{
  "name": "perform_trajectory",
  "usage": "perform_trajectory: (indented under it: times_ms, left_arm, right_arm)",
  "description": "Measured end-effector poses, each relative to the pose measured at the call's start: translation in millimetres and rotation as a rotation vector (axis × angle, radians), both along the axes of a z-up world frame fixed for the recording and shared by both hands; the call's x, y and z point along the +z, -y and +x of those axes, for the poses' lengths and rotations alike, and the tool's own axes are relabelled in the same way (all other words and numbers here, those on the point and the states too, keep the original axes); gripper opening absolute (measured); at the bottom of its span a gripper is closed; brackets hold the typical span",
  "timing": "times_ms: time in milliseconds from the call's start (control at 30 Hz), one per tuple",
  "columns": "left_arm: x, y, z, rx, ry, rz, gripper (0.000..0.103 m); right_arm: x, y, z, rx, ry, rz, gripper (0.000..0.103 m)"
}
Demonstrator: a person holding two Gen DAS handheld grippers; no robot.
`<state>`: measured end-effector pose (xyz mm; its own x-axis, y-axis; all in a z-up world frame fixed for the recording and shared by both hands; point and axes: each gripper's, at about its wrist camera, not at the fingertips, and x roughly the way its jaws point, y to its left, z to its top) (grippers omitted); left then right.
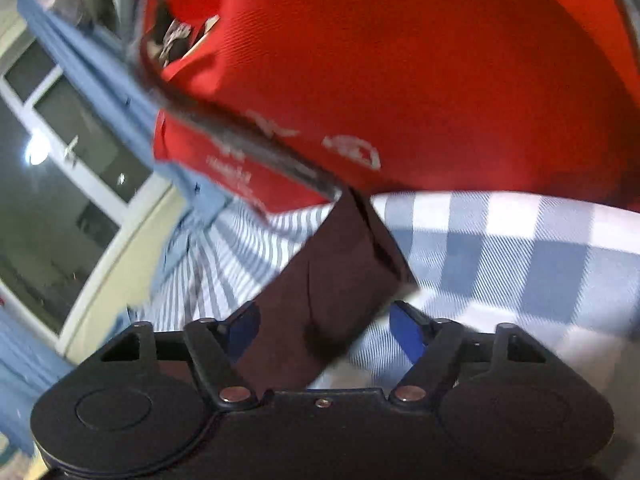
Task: Fold small clothes
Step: 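Grasp the sleeve cuff nearest the right tool with the right gripper, then carry the sleeve across the sweatshirt body with the right gripper and release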
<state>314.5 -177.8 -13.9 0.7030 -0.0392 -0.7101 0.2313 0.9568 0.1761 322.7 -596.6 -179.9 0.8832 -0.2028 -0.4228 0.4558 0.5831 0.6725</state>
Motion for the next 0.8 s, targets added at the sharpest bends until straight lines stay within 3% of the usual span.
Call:
perform_trajectory:
  times_ms: [33, 133, 200, 333, 467, 667, 800]
  left_arm:
    - [-1, -1, 0, 0.001, -0.001, 0.006, 0.103]
    - [0, -6, -2, 0.012, 0.003, 0.023, 0.103]
    - [3, -15, -4, 0.022, 0.011, 0.016, 0.103]
    - [10, -35, -8, 0.049, 0.034, -0.004, 0.103]
    - [14, -61, -16, 0.071, 0.051, -0.033, 0.103]
    - [24, -121, -33, 0.127, 0.077, -0.127, 0.103]
    - [31, -167, -46, 0.189, 0.122, -0.138, 0.103]
  right_arm:
    - [-3, 3, 4, -0.018, 0.014, 0.015, 0.062]
    - [-7, 13, 14, -0.044, 0.026, 0.057, 0.035]
    - [-3, 16, 16, -0.05, 0.01, 0.054, 0.011]
    - [27, -4, 21, -0.007, -0.018, -0.111, 0.008]
    - [76, -50, 27, 0.075, -0.014, -0.318, 0.008]
    - [168, -155, 59, 0.221, -0.026, -0.567, 0.008]
    - [222, -247, 85, 0.323, 0.02, -0.623, 0.008]
